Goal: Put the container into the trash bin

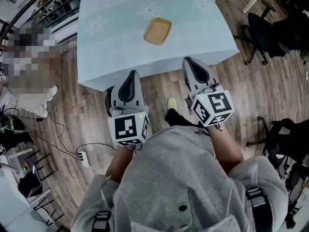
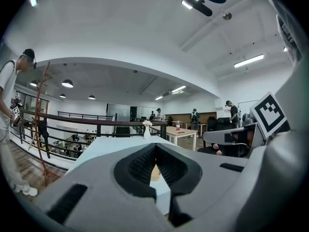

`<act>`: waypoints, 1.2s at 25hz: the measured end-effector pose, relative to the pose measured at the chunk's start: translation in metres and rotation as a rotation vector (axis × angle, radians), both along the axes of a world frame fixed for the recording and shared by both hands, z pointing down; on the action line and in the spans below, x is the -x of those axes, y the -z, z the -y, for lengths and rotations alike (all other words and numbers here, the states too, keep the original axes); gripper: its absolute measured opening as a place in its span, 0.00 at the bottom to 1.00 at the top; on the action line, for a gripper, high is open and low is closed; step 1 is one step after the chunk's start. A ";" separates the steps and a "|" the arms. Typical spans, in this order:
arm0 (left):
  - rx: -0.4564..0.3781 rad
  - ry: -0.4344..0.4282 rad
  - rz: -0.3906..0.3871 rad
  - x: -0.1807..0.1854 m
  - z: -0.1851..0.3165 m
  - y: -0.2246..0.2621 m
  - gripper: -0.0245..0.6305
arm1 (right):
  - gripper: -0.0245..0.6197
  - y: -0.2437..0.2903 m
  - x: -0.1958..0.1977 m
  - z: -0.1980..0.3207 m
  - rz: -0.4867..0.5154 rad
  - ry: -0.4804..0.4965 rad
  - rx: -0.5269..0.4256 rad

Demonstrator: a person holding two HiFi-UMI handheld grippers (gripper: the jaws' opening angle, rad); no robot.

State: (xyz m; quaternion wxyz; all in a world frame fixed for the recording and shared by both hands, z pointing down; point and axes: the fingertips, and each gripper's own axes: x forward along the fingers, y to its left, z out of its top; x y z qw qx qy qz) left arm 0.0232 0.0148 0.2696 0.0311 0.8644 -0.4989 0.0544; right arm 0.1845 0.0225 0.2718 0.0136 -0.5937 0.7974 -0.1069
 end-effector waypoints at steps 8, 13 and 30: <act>0.008 0.019 0.021 -0.022 0.035 0.001 0.07 | 0.08 0.001 -0.026 0.042 0.015 0.015 0.005; 0.015 0.040 0.031 -0.031 0.055 -0.001 0.07 | 0.08 0.000 -0.040 0.067 0.027 0.024 0.009; 0.010 0.105 0.051 -0.054 0.104 -0.004 0.07 | 0.08 -0.009 -0.071 0.125 0.035 0.075 0.002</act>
